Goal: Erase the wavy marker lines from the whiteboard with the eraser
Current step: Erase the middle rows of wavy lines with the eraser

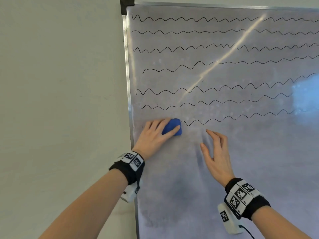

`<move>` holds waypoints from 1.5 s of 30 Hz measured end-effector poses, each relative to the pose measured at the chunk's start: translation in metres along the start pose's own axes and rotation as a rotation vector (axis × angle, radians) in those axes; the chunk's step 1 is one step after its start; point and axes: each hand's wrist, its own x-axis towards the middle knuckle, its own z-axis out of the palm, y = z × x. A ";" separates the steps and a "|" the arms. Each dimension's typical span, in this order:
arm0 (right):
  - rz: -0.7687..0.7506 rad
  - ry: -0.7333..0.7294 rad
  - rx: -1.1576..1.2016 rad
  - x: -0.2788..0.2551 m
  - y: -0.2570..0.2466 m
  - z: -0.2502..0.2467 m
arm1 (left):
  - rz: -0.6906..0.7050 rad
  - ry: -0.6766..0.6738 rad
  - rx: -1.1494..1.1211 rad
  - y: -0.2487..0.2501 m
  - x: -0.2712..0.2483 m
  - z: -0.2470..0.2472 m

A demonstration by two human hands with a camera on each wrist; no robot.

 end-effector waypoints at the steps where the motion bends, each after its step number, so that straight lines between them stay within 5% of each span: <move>1: -0.005 0.003 -0.004 0.000 0.002 -0.002 | 0.019 -0.013 -0.008 0.009 0.007 0.002; 7: -0.005 -0.010 -0.014 0.003 0.008 -0.003 | 0.066 -0.089 -0.001 0.006 -0.001 -0.004; 15: -0.029 -0.023 0.010 0.006 0.002 -0.001 | -0.148 -0.034 0.022 -0.013 -0.026 -0.014; 21: -0.019 0.035 -0.015 0.006 0.016 -0.029 | 0.012 0.005 -0.009 0.040 0.045 0.009; 26: 0.007 0.027 -0.034 0.001 0.026 -0.035 | 0.056 -0.006 -0.036 0.049 0.031 0.018; 31: -0.001 0.002 -0.014 0.002 0.023 -0.026 | -0.160 0.051 -0.001 0.007 -0.016 0.005; 35: -0.003 0.011 -0.005 0.003 0.023 -0.026 | -0.282 0.048 -0.033 0.017 -0.007 0.005; 42: -0.023 0.003 0.002 0.012 0.017 -0.019 | 0.031 -0.044 -0.044 0.042 0.021 0.014; 45: -0.032 -0.007 0.000 0.014 0.017 -0.017 | -0.032 -0.055 -0.025 0.012 -0.012 0.001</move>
